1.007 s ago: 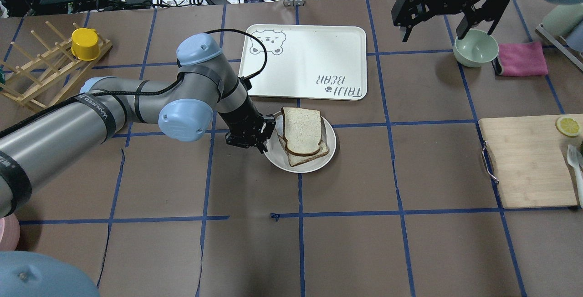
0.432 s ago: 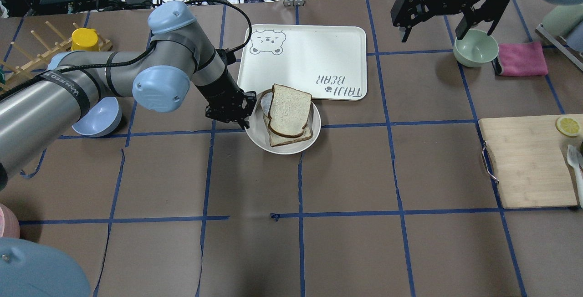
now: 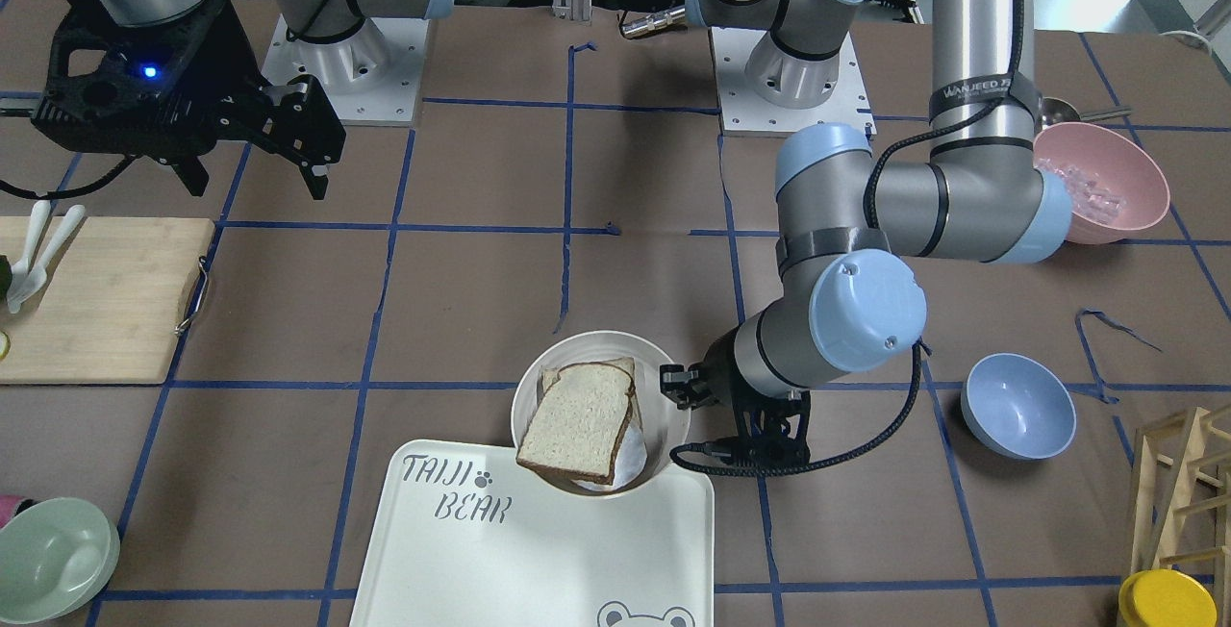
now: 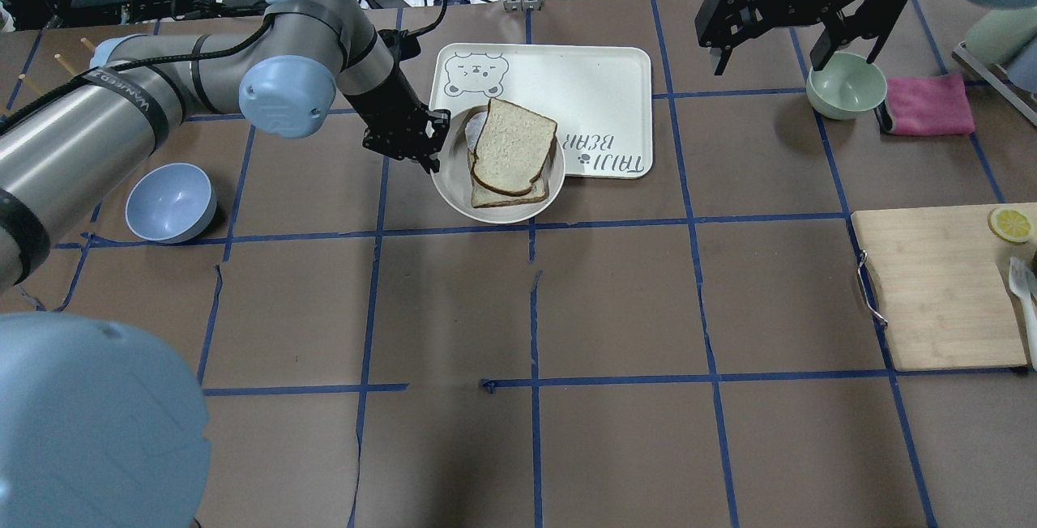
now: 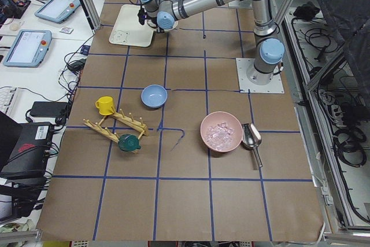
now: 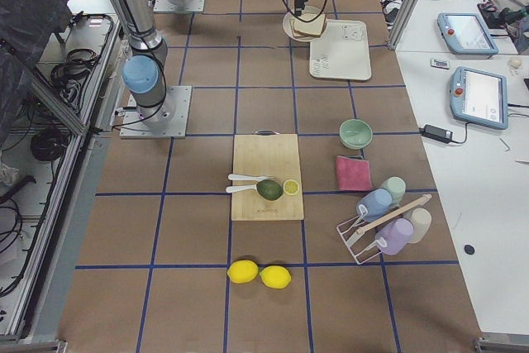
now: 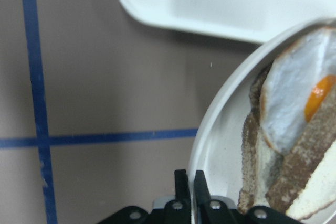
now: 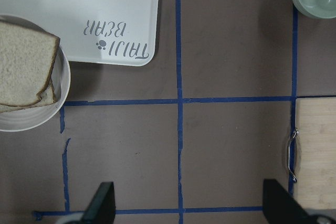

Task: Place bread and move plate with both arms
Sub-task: 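Slide the plate with the left gripper onto the bear-print tray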

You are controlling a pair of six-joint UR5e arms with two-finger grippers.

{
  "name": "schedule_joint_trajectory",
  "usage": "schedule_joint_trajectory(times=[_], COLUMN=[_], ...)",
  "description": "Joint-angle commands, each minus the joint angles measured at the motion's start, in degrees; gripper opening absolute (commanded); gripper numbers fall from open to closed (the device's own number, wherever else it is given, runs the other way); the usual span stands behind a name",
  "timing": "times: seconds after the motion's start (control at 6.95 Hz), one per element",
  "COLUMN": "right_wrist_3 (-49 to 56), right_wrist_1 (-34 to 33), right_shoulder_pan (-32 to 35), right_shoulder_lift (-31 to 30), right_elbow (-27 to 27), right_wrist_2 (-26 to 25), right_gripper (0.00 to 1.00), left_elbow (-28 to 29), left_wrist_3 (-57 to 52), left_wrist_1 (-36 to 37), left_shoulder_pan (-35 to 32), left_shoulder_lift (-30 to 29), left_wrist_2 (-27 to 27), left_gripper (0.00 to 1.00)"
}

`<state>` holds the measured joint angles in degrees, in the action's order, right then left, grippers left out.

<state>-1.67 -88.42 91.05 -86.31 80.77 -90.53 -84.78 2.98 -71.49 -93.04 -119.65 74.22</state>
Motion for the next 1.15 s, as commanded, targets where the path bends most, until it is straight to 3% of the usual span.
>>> schedule_joint_trajectory(times=[0.0,0.58,1.01], right_wrist_3=[0.0,0.0,0.0], right_wrist_1=[0.0,0.09,0.09], right_shoulder_pan=[0.0,0.0,0.0], right_shoulder_lift=[0.0,0.0,0.0], right_elbow=[0.0,0.09,0.09], right_wrist_2=[0.0,-0.09,0.0], right_gripper=[1.0,1.0,1.0], left_elbow=[9.77,18.84,19.21], left_wrist_3=[-0.17,0.8,1.23], left_wrist_1=[-0.05,0.56,1.0], left_shoulder_pan=[0.13,0.13,-0.04], left_shoulder_lift=[-7.41,-15.33,-16.93], left_wrist_2=[-2.67,-6.18,-6.28], left_gripper=[0.0,0.0,0.03])
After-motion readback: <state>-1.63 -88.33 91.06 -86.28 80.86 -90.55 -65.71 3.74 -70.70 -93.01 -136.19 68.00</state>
